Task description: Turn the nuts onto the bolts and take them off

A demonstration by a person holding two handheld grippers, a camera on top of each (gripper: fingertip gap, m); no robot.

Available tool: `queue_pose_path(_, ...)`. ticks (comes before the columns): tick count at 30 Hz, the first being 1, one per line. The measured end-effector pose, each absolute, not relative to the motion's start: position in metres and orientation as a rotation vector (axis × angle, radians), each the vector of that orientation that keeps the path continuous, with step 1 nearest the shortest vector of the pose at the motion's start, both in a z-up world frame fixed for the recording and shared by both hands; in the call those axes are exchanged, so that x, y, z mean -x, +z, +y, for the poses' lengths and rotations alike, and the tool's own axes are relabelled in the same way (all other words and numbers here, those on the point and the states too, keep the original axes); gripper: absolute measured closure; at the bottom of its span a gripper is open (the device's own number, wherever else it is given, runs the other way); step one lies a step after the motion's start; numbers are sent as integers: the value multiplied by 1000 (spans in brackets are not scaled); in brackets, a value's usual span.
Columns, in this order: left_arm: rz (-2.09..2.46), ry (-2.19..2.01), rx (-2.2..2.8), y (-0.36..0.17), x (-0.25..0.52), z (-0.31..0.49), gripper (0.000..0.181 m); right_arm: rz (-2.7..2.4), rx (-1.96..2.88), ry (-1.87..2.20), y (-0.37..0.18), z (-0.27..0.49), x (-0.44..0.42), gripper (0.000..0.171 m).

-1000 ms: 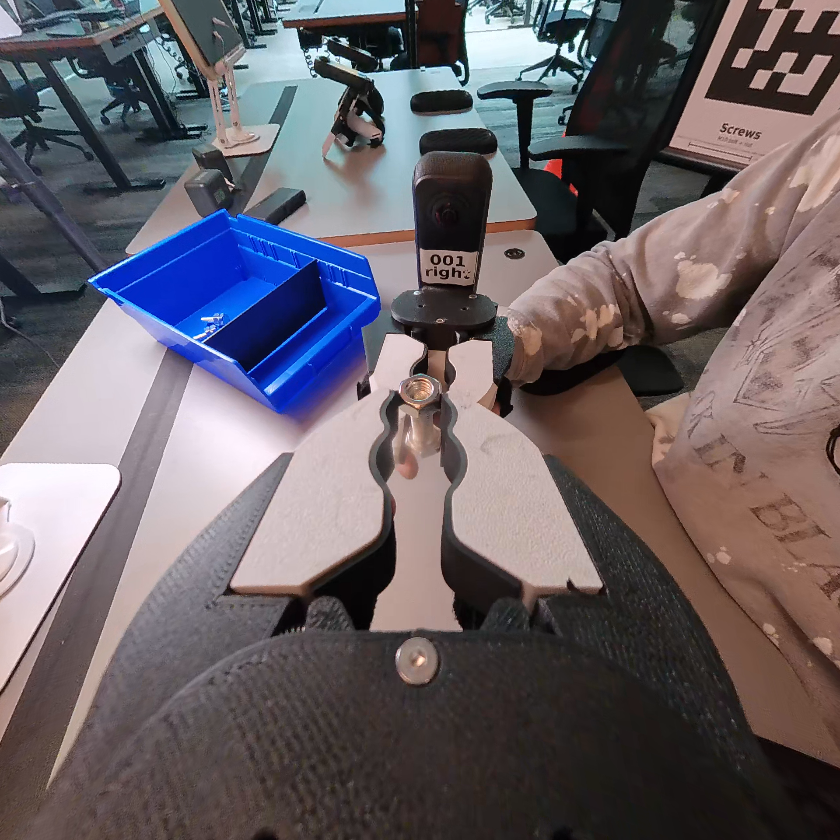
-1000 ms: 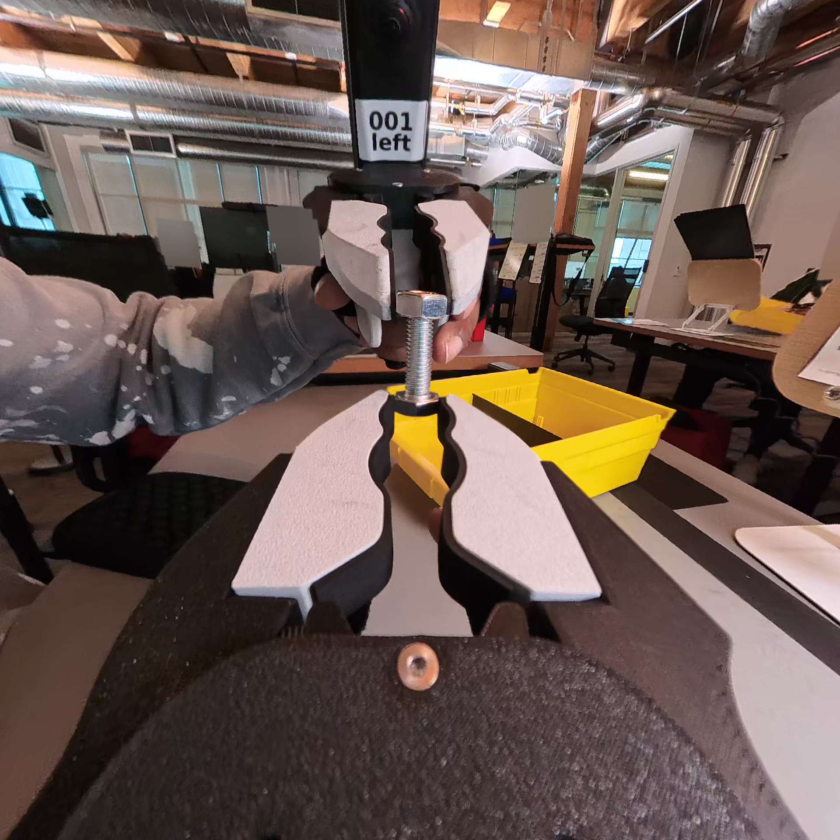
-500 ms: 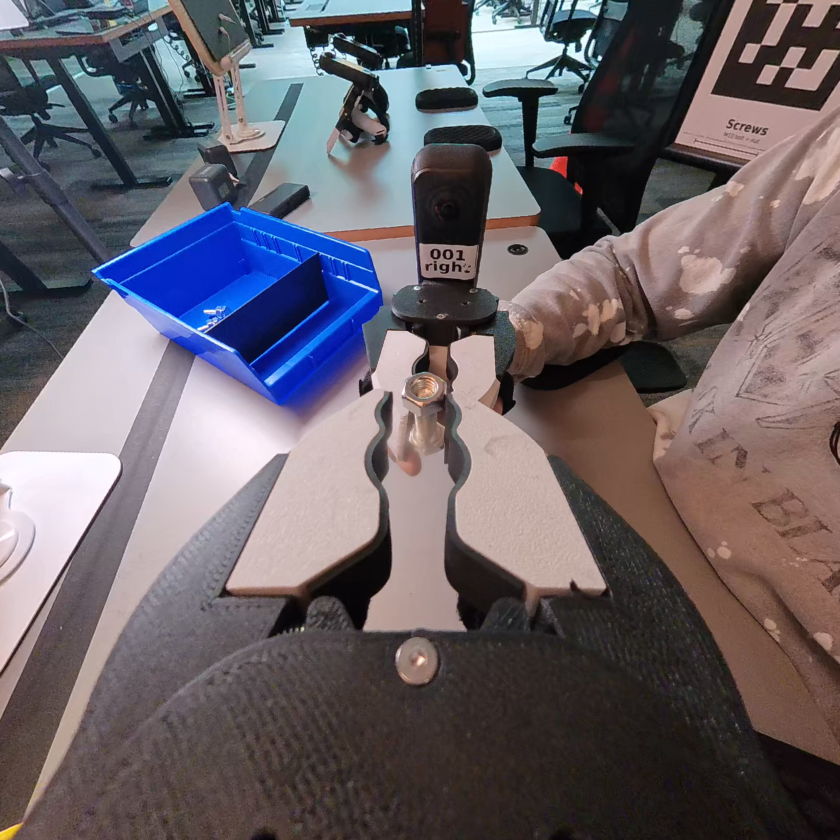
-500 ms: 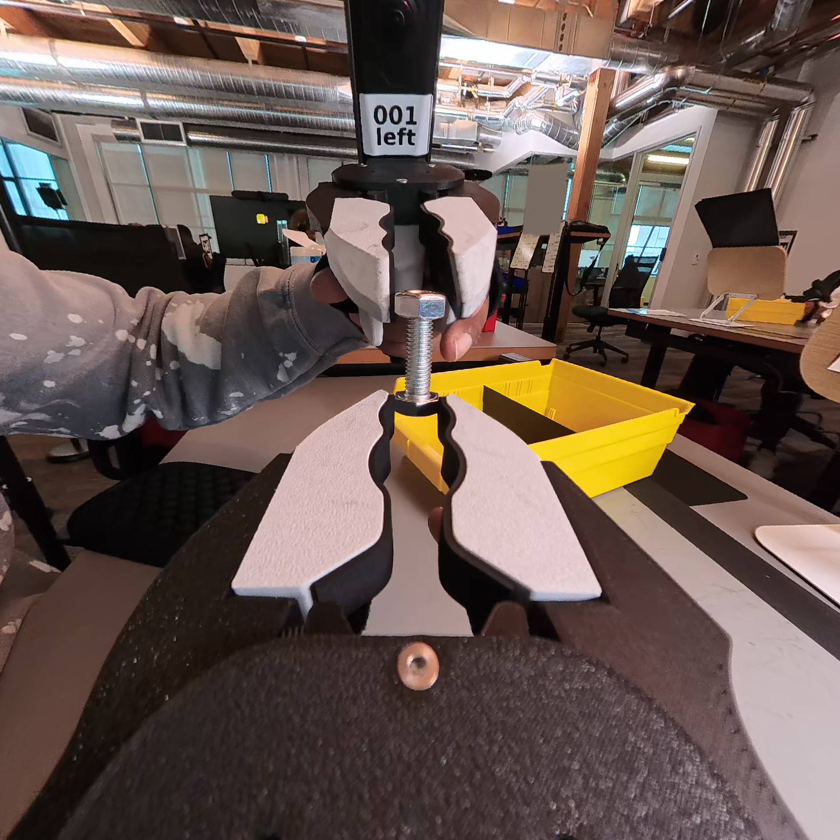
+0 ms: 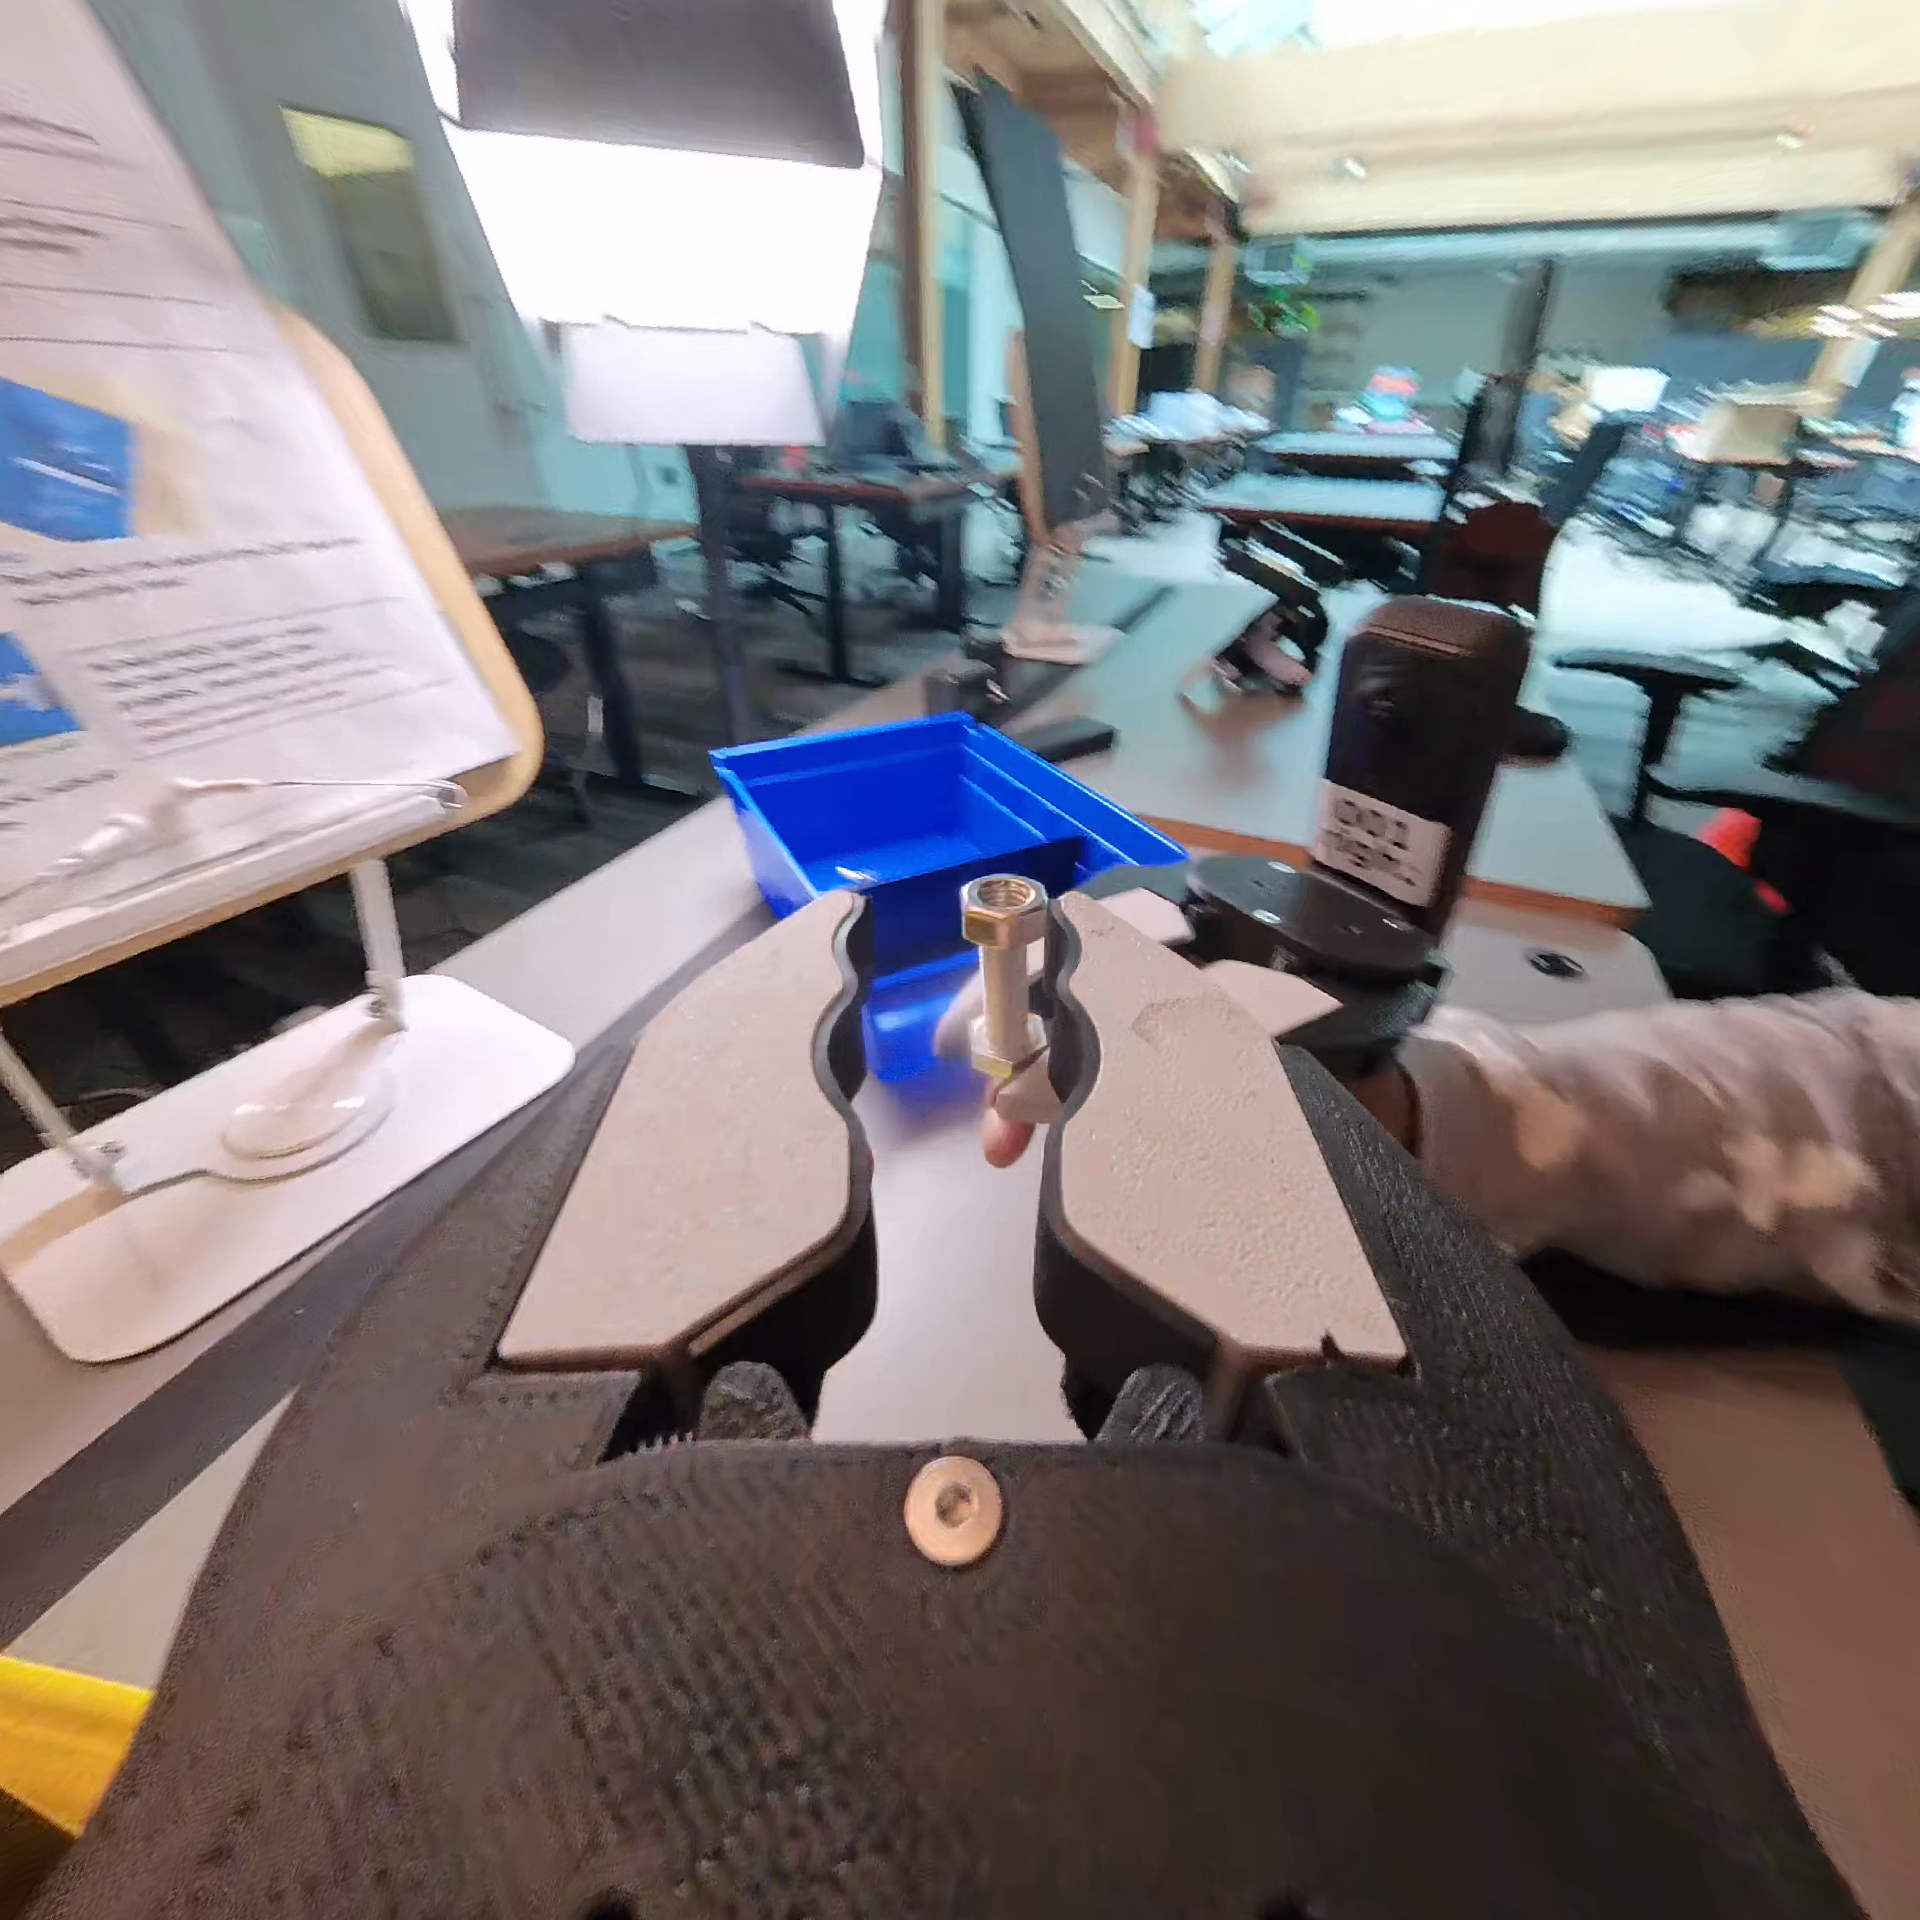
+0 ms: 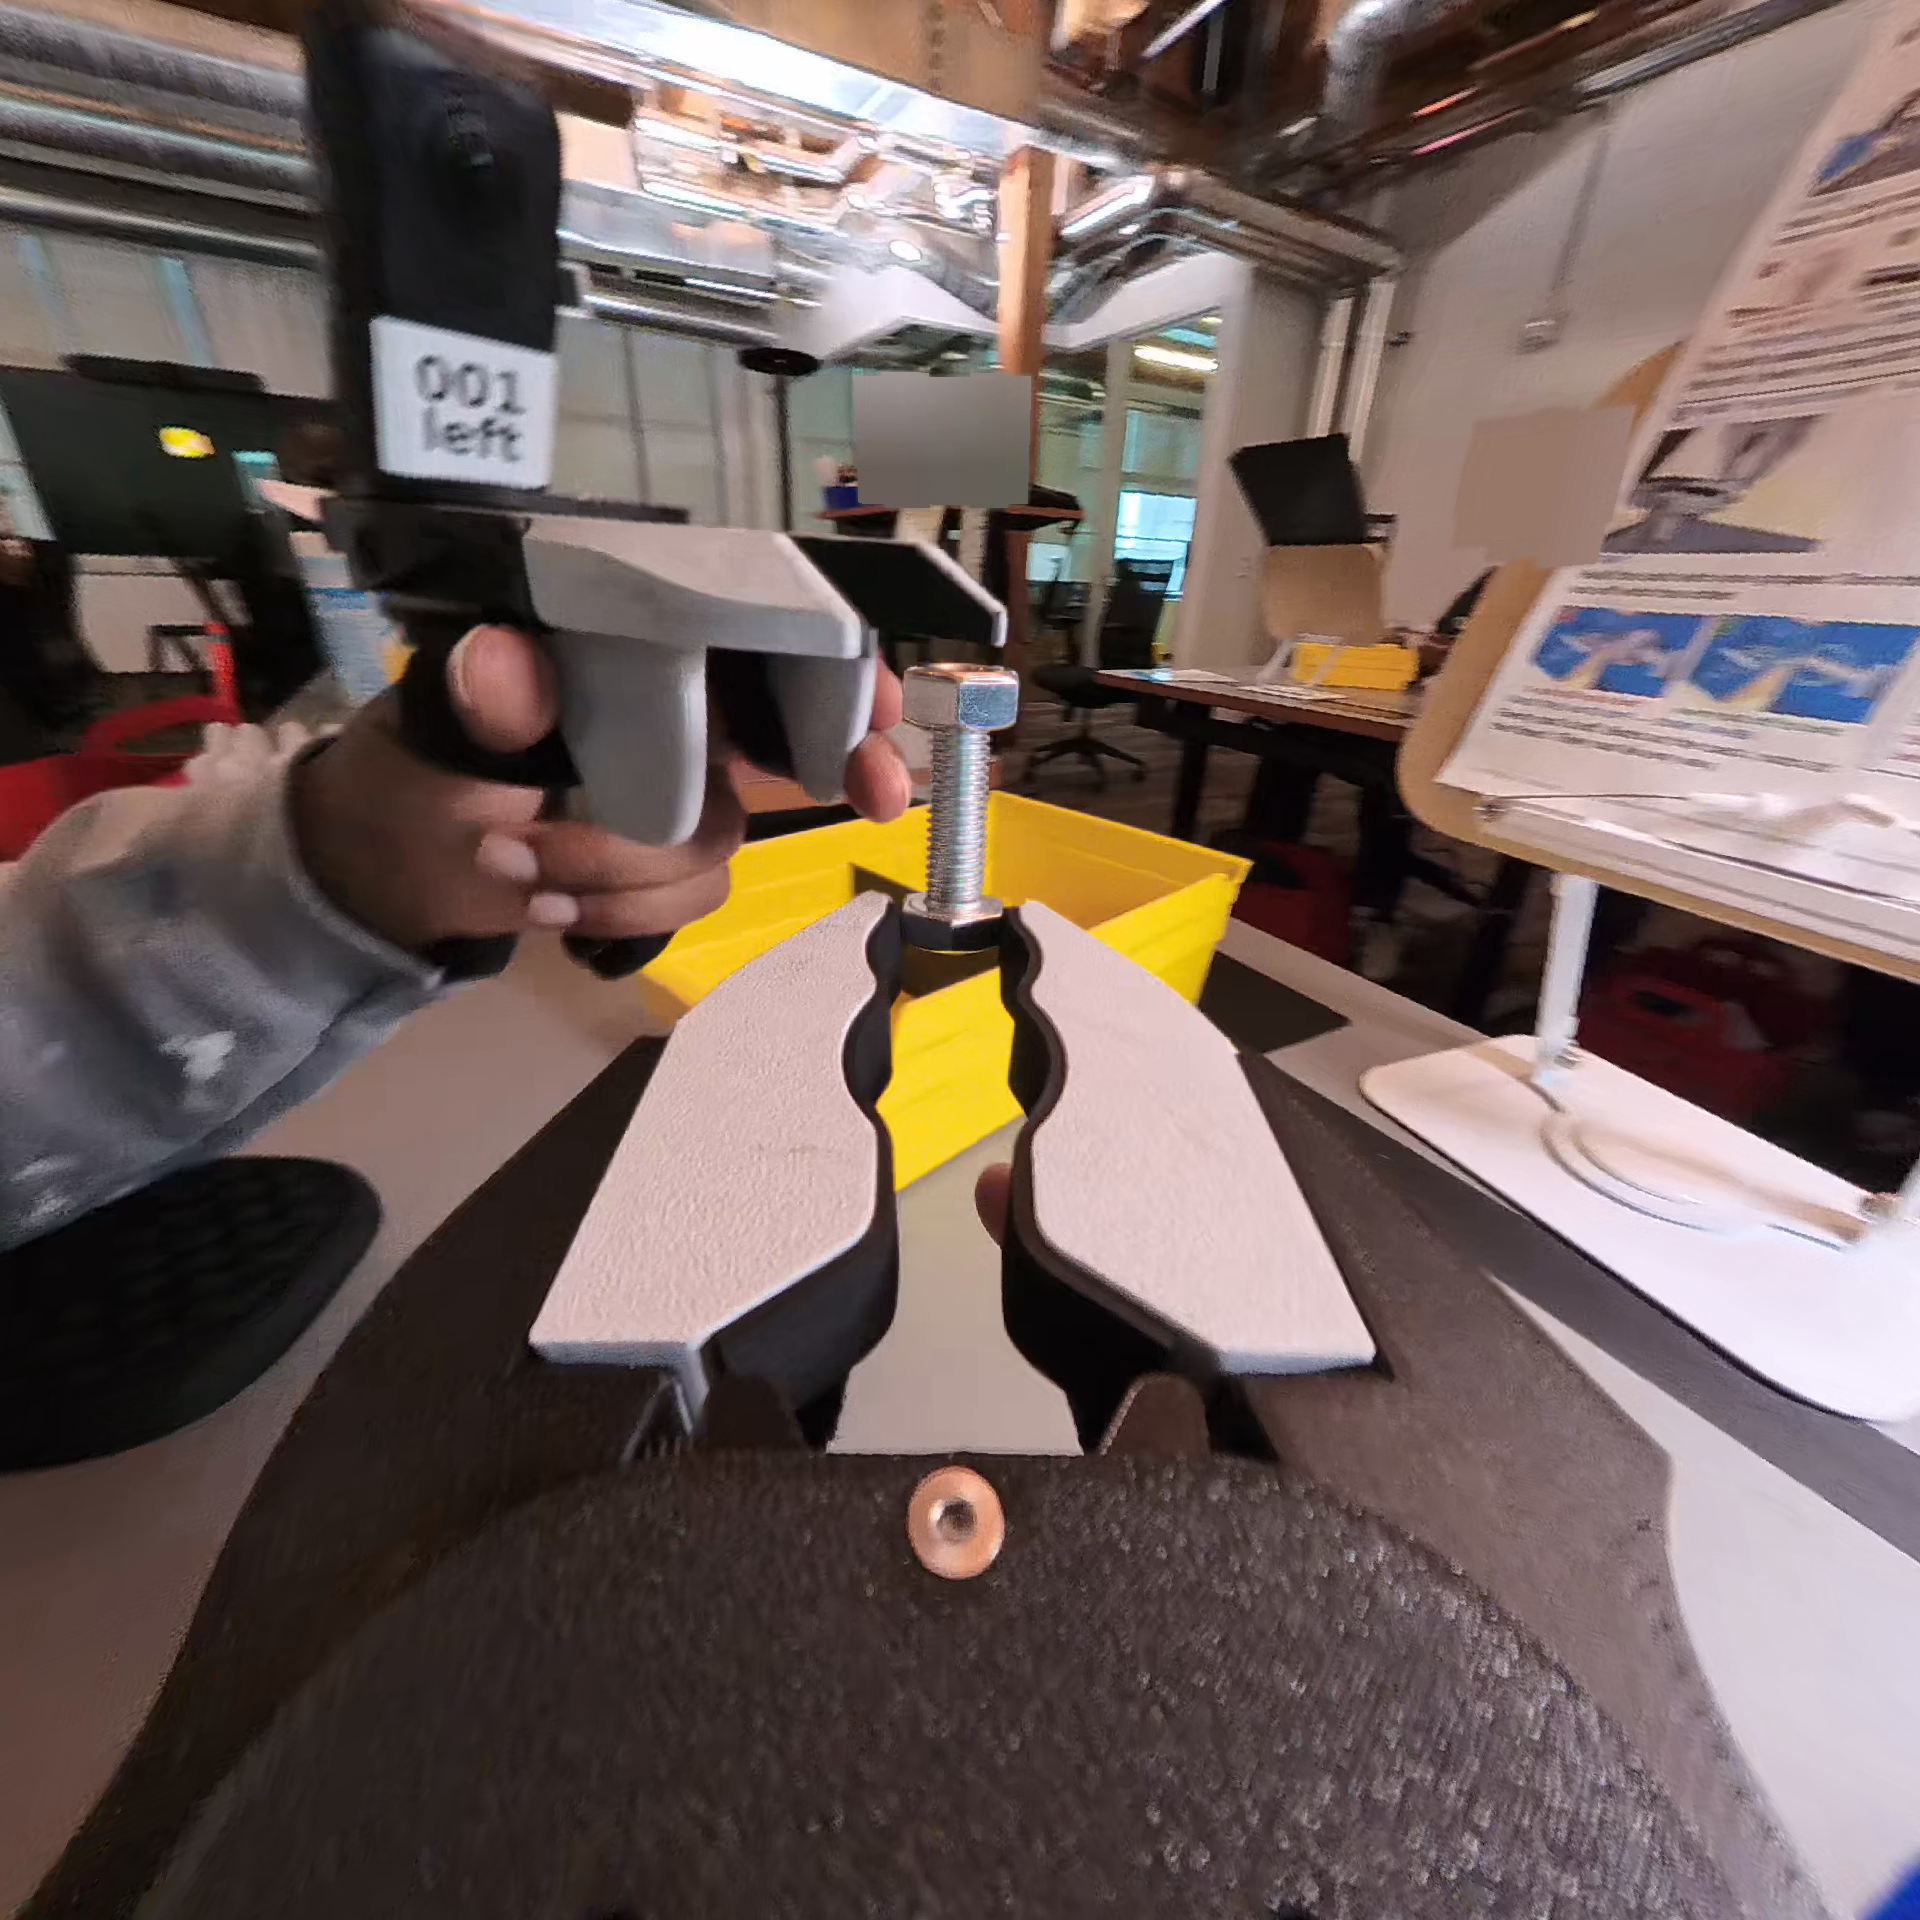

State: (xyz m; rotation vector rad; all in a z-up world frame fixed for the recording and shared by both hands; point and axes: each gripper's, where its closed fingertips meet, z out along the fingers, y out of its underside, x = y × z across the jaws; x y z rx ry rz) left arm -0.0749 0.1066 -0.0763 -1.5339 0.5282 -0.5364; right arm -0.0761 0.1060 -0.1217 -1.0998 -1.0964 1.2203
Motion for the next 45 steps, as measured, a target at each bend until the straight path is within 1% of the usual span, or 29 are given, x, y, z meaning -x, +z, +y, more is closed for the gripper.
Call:
queue_pose_path(5, 399, -508, 1492, -76, 57, 126, 149, -989, 1162, 1138, -117, 128, 67, 153)
queue_pose_path(11, 369, -472, 1499, -80, 52, 136, 151, -971, 1189, 1120, -118, 136, 64, 153)
queue_pose_path(17, 389, -480, 1507, -85, 52, 137, 163, -985, 1192, 1127, -121, 135, 66, 153)
queue_pose_path(22, 424, -557, 1480, -82, 50, 131, 163, -1003, 1155, 1156, -119, 130, 66, 153)
queue_pose_path(32, 738, -1013, 1245, -54, 22, 71, 163, -1311, 814, 1623, -90, 65, 42, 153)
queue_pose_path(38, 966, -1193, 1192, -56, 11, 34, 163, -1580, 709, 1677, -93, 28, 27, 153)
queue_pose_path(45, 1037, -1237, 1200, -63, 12, 24, 163, -1648, 689, 1711, -101, 12, 30, 153)
